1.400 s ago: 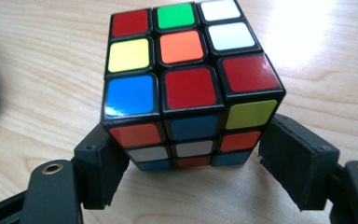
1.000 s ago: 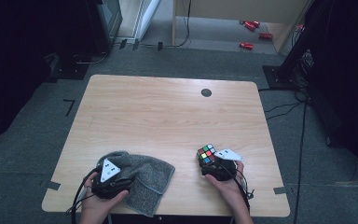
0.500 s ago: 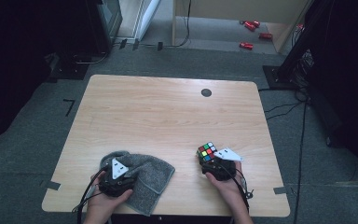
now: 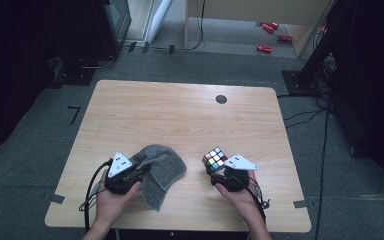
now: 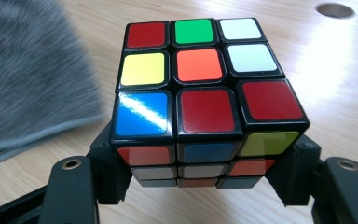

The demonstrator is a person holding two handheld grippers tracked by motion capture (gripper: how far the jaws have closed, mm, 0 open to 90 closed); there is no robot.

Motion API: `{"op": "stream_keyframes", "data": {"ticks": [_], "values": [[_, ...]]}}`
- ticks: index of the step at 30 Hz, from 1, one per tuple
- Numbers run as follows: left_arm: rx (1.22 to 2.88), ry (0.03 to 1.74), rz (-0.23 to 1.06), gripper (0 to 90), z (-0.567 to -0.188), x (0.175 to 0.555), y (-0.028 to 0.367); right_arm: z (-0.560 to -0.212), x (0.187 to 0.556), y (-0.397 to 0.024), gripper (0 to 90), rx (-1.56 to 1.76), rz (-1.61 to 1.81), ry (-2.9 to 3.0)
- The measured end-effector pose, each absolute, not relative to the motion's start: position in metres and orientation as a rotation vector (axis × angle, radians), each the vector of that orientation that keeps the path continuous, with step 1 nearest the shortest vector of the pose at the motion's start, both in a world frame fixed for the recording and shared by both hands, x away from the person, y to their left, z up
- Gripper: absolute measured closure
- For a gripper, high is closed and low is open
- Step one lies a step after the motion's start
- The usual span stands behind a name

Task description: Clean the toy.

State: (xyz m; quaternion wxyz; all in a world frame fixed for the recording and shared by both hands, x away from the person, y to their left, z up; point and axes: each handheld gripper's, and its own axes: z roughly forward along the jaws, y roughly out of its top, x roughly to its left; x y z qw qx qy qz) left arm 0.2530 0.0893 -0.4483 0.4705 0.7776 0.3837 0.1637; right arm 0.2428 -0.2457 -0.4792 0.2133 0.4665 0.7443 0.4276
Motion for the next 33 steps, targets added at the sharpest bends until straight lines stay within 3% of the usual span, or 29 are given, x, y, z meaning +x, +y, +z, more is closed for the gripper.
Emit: {"op": "stream_keyframes", "data": {"ticks": [6, 12, 17, 21, 27, 33], "values": [[1.856, 0.783, 0.335, 79.1, -0.426, 0.263, 0.069, -0.481, 0.237, -0.221, 34.2, 1.201, 1.206, 2.131], [1.834, 0.648, 0.138, 78.7, -0.432, 0.26, 0.047, -0.483, 0.227, -0.2, 34.3, 1.123, 1.216, 2.182], [1.852, 0.603, 0.094, 75.8, -0.437, 0.254, 0.032, -0.481, 0.221, -0.184, 34.4, 1.075, 1.221, 2.206], [1.912, 0.601, 0.193, 64.2, -0.439, 0.246, 0.022, -0.481, 0.218, -0.176, 34.5, 1.071, 1.2, 2.202], [1.99, 0.632, 0.375, 37.2, -0.439, 0.24, 0.011, -0.481, 0.215, -0.174, 34.6, 1.048, 1.189, 2.175], [1.967, 0.707, 0.257, 27.8, -0.44, 0.249, 0.016, -0.48, 0.21, -0.172, 34.7, 0.997, 1.17, 2.14]]}}
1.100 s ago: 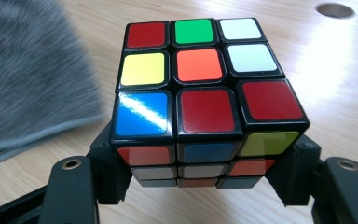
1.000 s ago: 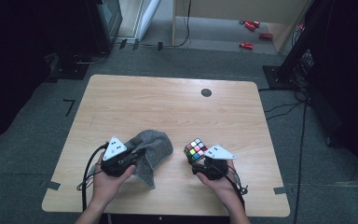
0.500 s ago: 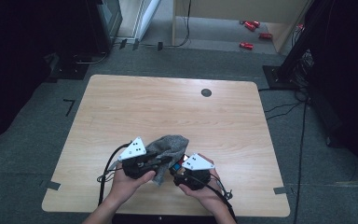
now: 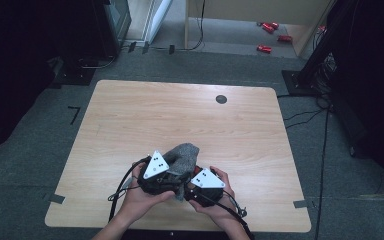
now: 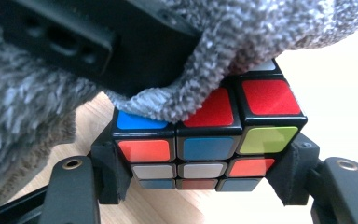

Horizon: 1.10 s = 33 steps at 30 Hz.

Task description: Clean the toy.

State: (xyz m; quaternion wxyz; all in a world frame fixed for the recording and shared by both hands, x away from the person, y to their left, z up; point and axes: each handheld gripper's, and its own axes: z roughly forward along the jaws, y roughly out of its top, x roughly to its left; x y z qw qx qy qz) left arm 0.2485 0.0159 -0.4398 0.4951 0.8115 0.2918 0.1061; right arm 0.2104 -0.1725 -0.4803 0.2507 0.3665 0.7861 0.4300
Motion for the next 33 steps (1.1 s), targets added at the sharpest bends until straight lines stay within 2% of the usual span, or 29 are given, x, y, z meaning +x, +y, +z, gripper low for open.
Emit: {"op": "stream_keyframes", "data": {"ticks": [2, 5, 12, 15, 17, 18, 19, 22, 25, 30, 33], "values": [[1.952, 0.725, 0.194, 28.4, -0.44, 0.252, 0.02, -0.48, 0.21, -0.172, 34.7, 0.978, 1.177, 2.136], [1.936, 0.696, 0.179, 33.9, -0.438, 0.251, 0.022, -0.479, 0.21, -0.173, 34.7, 0.969, 1.188, 2.135], [1.855, 0.618, 0.238, 60.0, -0.429, 0.24, 0.026, -0.478, 0.209, -0.177, 34.6, 0.995, 1.205, 2.124], [1.827, 0.5, 0.307, 61.6, -0.422, 0.228, 0.022, -0.478, 0.209, -0.177, 34.6, 0.996, 1.194, 2.132], [1.883, 0.481, 0.341, 58.8, -0.424, 0.226, 0.015, -0.478, 0.21, -0.177, 34.6, 0.994, 1.199, 2.133], [1.94, 0.487, 0.336, 54.3, -0.428, 0.228, 0.01, -0.477, 0.21, -0.177, 34.6, 0.995, 1.204, 2.131], [1.971, 0.494, 0.325, 46.0, -0.432, 0.23, 0.007, -0.477, 0.21, -0.177, 34.7, 0.996, 1.209, 2.133], [1.995, 0.566, 0.341, 27.6, -0.436, 0.231, 0.002, -0.48, 0.21, -0.175, 34.7, 0.998, 1.157, 2.146], [1.992, 0.578, 0.339, 18.7, -0.434, 0.232, 0.004, -0.481, 0.21, -0.176, 34.7, 1.008, 1.177, 2.146], [1.917, 0.542, 0.266, 18.6, -0.429, 0.233, 0.014, -0.479, 0.212, -0.181, 34.6, 1.023, 1.197, 2.128], [1.909, 0.523, 0.286, 29.8, -0.427, 0.232, 0.018, -0.479, 0.212, -0.183, 34.6, 1.036, 1.198, 2.121]]}}
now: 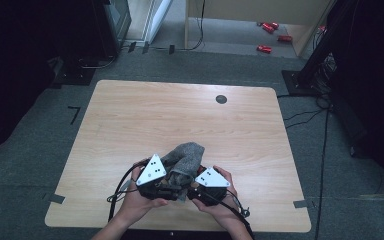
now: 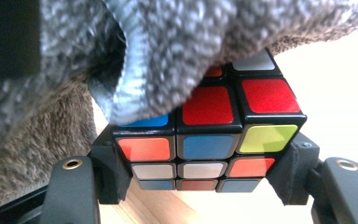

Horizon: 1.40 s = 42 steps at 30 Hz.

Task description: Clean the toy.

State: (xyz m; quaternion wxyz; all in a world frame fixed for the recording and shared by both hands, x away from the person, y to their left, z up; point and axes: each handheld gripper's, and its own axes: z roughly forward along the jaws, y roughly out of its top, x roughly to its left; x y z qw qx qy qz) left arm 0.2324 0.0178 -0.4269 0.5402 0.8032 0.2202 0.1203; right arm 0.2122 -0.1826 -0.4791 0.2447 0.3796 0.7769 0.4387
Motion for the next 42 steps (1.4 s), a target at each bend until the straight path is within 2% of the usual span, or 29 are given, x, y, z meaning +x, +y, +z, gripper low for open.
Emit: {"op": "stream_keyframes", "data": {"ticks": [5, 9, 12, 17, 22, 25, 27, 29, 34, 40, 42], "values": [[1.96, 0.514, 0.28, 56.7, -0.432, 0.233, 0.014, -0.479, 0.21, -0.181, 34.7, 1.023, 1.193, 2.122], [2.016, 0.432, 0.352, 67.9, -0.434, 0.225, 0.006, -0.48, 0.21, -0.179, 34.7, 1.013, 1.177, 2.127], [2.03, 0.464, 0.351, 73.1, -0.435, 0.23, 0.007, -0.482, 0.21, -0.177, 34.7, 1.021, 1.16, 2.132], [2.027, 0.557, 0.375, 75.1, -0.436, 0.241, 0.02, -0.484, 0.21, -0.175, 34.7, 1.017, 1.147, 2.145], [1.985, 0.666, 0.347, 75.2, -0.432, 0.249, 0.033, -0.481, 0.208, -0.176, 34.7, 1.0, 1.163, 2.135], [1.965, 0.587, 0.277, 75.3, -0.429, 0.241, 0.029, -0.48, 0.207, -0.176, 34.7, 0.999, 1.181, 2.127], [1.996, 0.544, 0.327, 74.6, -0.428, 0.232, 0.019, -0.479, 0.207, -0.175, 34.7, 1.003, 1.187, 2.124], [2.024, 0.56, 0.368, 74.3, -0.428, 0.23, 0.014, -0.479, 0.207, -0.175, 34.7, 1.005, 1.173, 2.122], [1.989, 0.632, 0.31, 74.9, -0.427, 0.24, 0.028, -0.479, 0.205, -0.176, 34.7, 0.999, 1.165, 2.124], [2.003, 0.462, 0.213, 75.6, -0.426, 0.225, 0.011, -0.476, 0.204, -0.174, 34.7, 0.991, 1.197, 2.121], [2.018, 0.471, 0.232, 75.6, -0.428, 0.224, 0.008, -0.477, 0.204, -0.173, 34.8, 0.983, 1.179, 2.121]]}}
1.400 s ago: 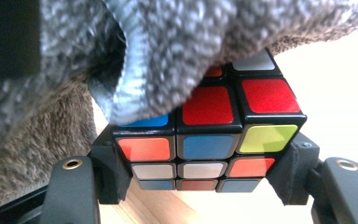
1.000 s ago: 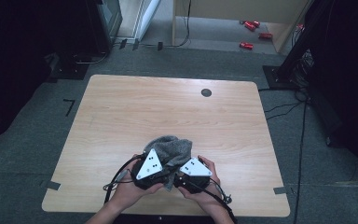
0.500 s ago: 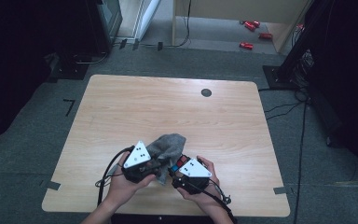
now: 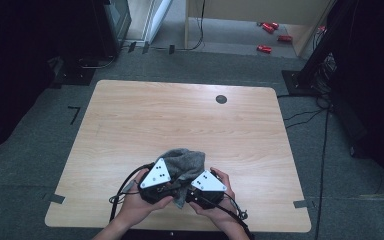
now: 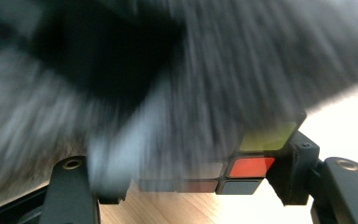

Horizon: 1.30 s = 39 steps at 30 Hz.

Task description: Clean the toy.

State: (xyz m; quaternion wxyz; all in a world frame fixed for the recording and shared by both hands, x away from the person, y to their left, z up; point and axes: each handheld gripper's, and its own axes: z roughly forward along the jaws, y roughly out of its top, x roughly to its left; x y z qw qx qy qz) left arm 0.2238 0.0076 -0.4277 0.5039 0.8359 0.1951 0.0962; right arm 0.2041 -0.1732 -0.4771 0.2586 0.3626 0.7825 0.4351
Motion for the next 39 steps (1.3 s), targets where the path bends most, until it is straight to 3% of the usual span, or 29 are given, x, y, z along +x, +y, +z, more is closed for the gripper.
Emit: {"op": "stream_keyframes", "data": {"ticks": [8, 12, 14, 22, 30, 36, 39], "values": [[1.989, 0.632, 0.261, 76.4, -0.428, 0.243, 0.03, -0.479, 0.204, -0.172, 34.7, 0.988, 1.163, 2.126], [1.991, 0.525, 0.208, 75.5, -0.426, 0.231, 0.019, -0.478, 0.204, -0.171, 34.7, 0.992, 1.176, 2.124], [2.007, 0.506, 0.241, 72.9, -0.426, 0.224, 0.011, -0.477, 0.204, -0.172, 34.7, 0.989, 1.183, 2.118], [1.973, 0.621, 0.207, 77.2, -0.428, 0.246, 0.035, -0.478, 0.204, -0.172, 34.7, 0.971, 1.168, 2.13], [2.008, 0.476, 0.231, 75.0, -0.429, 0.229, 0.019, -0.478, 0.204, -0.171, 34.7, 0.977, 1.173, 2.125], [1.943, 0.629, 0.187, 76.5, -0.43, 0.249, 0.041, -0.477, 0.203, -0.172, 34.7, 0.977, 1.171, 2.122], [1.935, 0.592, 0.148, 76.5, -0.43, 0.245, 0.039, -0.477, 0.202, -0.17, 34.8, 0.98, 1.179, 2.124]]}}
